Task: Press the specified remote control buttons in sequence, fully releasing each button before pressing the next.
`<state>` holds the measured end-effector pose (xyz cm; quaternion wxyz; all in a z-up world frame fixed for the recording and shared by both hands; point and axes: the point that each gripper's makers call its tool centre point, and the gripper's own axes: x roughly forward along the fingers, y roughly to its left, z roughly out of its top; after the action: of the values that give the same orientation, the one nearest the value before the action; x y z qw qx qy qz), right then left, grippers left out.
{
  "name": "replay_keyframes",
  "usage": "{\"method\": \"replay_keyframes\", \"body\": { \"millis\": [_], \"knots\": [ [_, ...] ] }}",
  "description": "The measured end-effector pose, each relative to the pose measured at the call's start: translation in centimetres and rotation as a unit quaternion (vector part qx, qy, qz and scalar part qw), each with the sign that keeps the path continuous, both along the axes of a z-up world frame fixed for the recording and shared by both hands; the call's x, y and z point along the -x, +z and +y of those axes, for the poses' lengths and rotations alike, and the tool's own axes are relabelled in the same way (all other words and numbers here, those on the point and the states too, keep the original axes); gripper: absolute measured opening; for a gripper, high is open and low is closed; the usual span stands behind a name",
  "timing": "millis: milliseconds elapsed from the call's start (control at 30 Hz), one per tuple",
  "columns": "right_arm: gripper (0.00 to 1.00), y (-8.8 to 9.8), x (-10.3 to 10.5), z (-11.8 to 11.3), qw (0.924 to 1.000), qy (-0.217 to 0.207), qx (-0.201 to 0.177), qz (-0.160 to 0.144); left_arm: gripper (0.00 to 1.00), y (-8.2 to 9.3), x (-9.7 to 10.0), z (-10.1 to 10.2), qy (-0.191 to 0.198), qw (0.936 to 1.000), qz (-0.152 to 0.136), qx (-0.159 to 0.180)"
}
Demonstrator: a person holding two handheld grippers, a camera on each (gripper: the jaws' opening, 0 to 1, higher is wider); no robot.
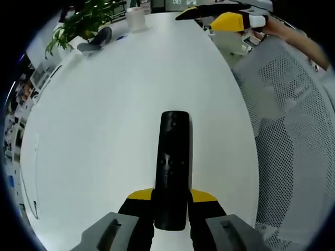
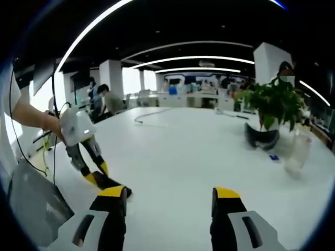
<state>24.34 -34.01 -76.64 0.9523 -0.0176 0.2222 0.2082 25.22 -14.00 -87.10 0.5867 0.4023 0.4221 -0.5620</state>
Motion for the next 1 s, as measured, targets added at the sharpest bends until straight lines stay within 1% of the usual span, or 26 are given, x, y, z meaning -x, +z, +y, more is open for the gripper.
{"method": "replay_keyframes", "body": {
  "millis": [300, 500, 633, 733, 1000],
  "knots": [
    [0.62, -0.4, 0.2, 0.3, 0.9999, 0.006, 0.009, 0.012, 0.23, 0.1, 0.6, 0.2, 0.007, 0.9998, 0.001, 0.017],
    [0.61, -0.8, 0.4, 0.8, 0.9994, 0.019, 0.017, 0.023, 0.23, 0.2, 1.1, 0.3, 0.014, 0.9994, 0.000, 0.031],
    [0.61, -1.0, 0.5, 1.1, 0.9990, 0.028, 0.021, 0.027, 0.23, 0.2, 1.3, 0.3, 0.019, 0.9987, -0.004, 0.046],
    [0.61, -1.1, 0.6, 1.4, 0.9987, 0.036, 0.023, 0.030, 0.23, 0.3, 1.3, 0.3, 0.030, 0.9979, -0.003, 0.057],
    [0.60, -1.3, 0.7, 1.7, 0.9981, 0.045, 0.024, 0.035, 0.24, 0.3, 1.8, 0.2, 0.039, 0.9970, -0.006, 0.066]
  ]
}}
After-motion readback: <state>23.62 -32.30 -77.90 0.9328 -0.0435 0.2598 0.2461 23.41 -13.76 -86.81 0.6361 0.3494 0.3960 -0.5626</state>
